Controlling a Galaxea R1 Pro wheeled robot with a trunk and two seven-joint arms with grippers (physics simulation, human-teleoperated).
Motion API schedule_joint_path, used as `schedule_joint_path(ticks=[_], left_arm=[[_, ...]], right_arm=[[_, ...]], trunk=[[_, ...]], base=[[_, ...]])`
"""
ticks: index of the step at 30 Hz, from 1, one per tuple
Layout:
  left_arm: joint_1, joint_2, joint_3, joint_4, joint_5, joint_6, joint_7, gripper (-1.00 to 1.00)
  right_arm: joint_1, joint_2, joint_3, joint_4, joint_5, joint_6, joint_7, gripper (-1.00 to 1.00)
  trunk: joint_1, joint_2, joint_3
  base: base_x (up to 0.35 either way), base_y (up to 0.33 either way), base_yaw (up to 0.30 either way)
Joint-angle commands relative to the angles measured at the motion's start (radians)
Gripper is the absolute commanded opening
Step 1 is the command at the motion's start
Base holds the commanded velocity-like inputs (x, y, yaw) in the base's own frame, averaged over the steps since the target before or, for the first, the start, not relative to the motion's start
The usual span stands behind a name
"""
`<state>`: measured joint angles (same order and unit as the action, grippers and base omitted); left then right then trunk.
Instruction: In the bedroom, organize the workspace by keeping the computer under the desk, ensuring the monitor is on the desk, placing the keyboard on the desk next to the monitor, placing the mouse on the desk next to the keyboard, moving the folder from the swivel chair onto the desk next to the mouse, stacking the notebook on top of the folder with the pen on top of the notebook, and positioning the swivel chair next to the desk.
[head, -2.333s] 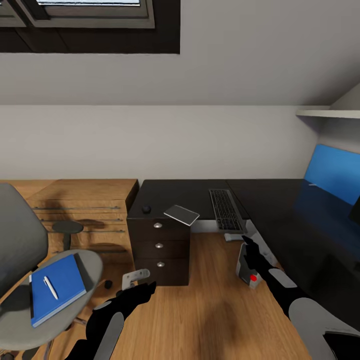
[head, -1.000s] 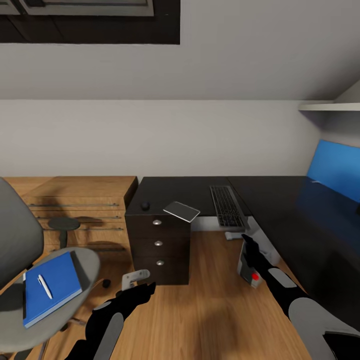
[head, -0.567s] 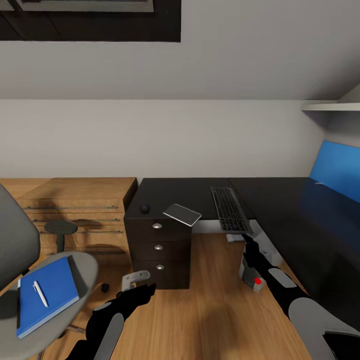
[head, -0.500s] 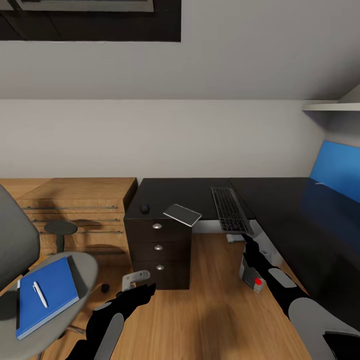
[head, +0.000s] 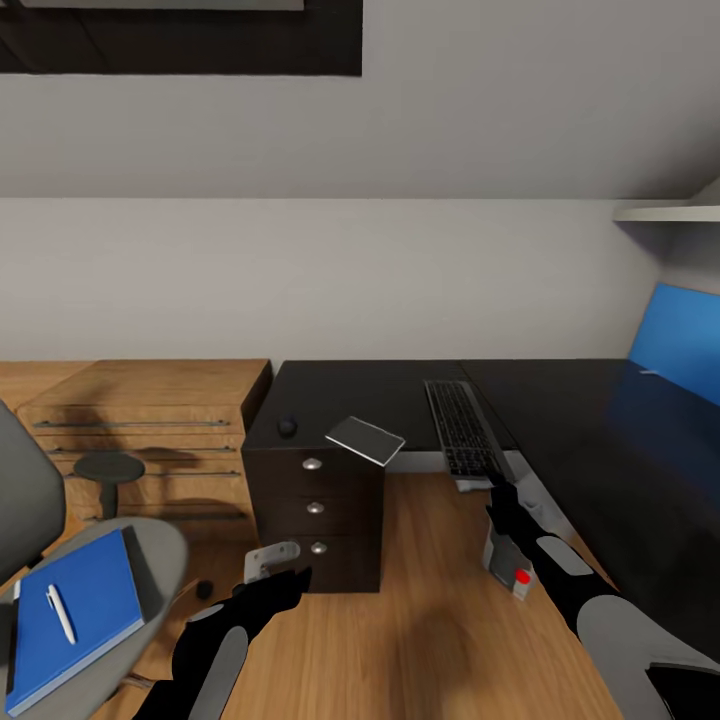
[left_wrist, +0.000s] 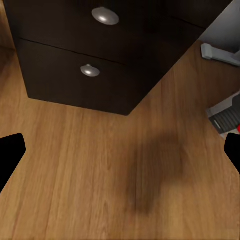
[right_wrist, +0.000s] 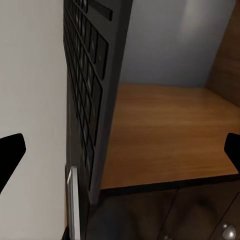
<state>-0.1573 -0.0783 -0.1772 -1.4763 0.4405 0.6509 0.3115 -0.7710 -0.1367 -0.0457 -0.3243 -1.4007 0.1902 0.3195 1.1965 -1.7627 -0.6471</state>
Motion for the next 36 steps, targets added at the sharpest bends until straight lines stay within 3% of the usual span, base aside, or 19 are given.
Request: schedule_joint_path(ticks=[1, 23, 24, 36], left_arm=[[-0.001, 0.000, -0.001, -0.001, 0.011, 0.003, 0.009, 1.00], [-0.001, 0.000, -0.001, 0.001, 0.011, 0.003, 0.009, 1.00], [-0.001, 0.000, -0.001, 0.001, 0.011, 0.003, 0.009, 1.00], [-0.001, -0.001, -0.004, 0.001, 0.011, 0.003, 0.008, 1.00]], right_arm=[[-0.001, 0.000, -0.005, 0.001, -0.006, 0.008, 0.003, 1.00], [-0.001, 0.001, -0.001, 0.003, -0.005, 0.008, 0.001, 1.00], [-0.001, 0.001, 0.002, 0.002, -0.003, 0.008, 0.001, -1.00], [-0.001, 0.001, 0.003, 0.001, 0.002, 0.008, 0.001, -1.00]], trunk=[[0.000, 0.000, -0.001], [0.000, 0.000, -0.001], [0.000, 0.000, -0.001], [0.000, 0.000, -0.001]], base=[[0.048, 0.000, 0.000], [0.094, 0.000, 0.000], [0.000, 0.000, 0.000], [0.000, 0.000, 0.000]])
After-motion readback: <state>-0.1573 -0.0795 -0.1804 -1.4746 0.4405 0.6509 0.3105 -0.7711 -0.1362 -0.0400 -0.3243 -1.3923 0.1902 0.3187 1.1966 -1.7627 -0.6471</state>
